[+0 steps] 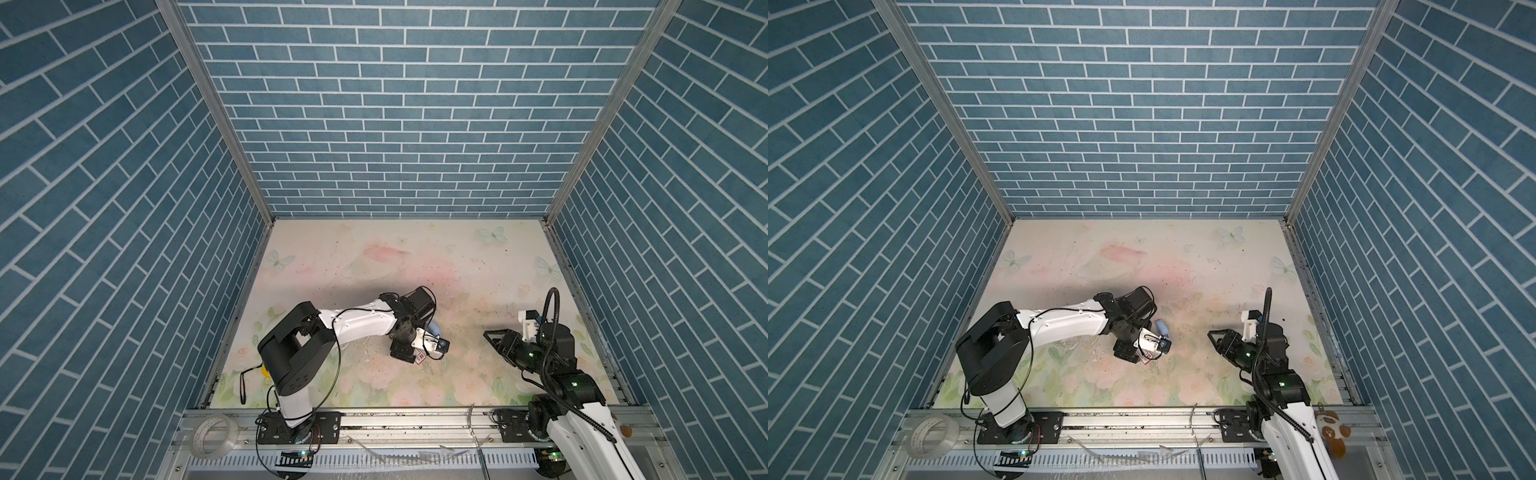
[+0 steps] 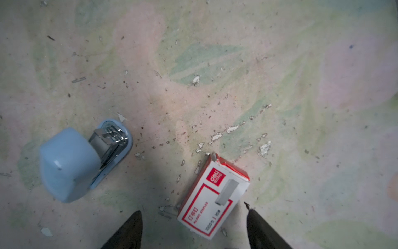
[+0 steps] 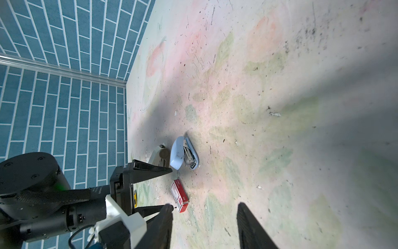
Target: Load the staples into the stapler
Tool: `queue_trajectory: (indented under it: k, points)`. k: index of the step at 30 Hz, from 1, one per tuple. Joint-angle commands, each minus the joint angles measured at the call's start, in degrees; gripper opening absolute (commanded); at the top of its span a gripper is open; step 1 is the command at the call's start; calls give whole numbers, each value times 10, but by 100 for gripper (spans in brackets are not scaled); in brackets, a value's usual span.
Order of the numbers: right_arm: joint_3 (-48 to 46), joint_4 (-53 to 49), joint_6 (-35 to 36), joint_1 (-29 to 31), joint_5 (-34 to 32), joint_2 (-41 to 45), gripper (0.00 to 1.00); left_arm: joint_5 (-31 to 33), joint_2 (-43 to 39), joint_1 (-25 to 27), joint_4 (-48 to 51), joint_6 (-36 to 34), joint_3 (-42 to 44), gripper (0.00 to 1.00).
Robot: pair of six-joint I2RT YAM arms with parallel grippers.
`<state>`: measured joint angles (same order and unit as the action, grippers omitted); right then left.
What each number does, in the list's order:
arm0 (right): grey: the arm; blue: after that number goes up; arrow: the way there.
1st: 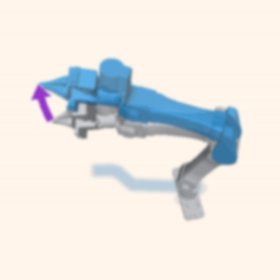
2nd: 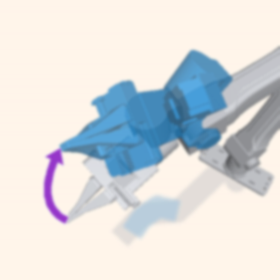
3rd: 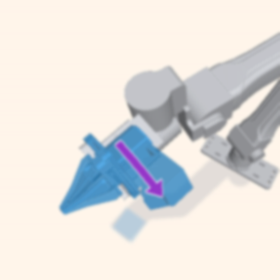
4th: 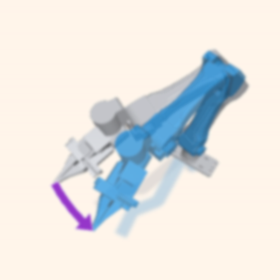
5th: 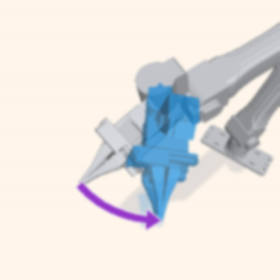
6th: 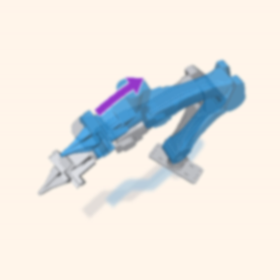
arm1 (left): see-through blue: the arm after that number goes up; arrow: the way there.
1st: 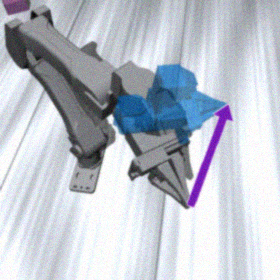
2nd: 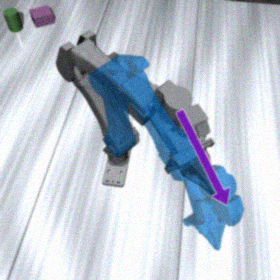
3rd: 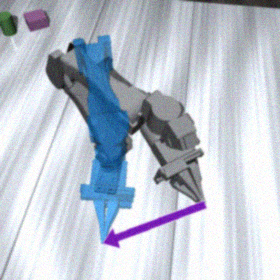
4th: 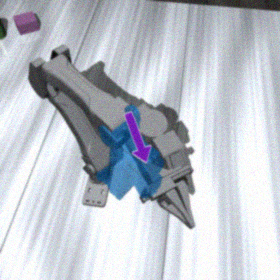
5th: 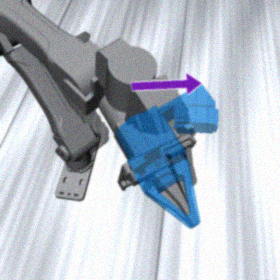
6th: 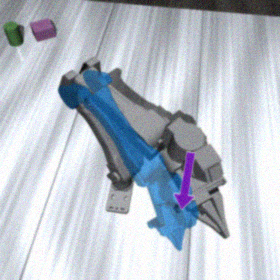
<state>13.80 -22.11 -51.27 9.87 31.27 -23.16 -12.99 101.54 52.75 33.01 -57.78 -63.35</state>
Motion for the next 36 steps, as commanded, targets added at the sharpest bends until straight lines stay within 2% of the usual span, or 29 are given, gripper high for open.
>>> queue_trajectory:
  k: [1, 11, 20, 36]
  points:
    - [-7, -15, -18, 2, -5, 7, 49, 2, 15, 4, 7, -11, 6, 74]
    - [-9, -15, -15, 3, -4, 8, 49, 11, 29, 7, 11, -13, 3, 67]
    - [-7, -19, -11, 2, -3, 8, 48, 16, 42, 17, 32, -5, -5, 50]
    - [-4, -24, -3, 2, 1, 6, 47, -1, 42, 24, 42, 96, -20, 37]
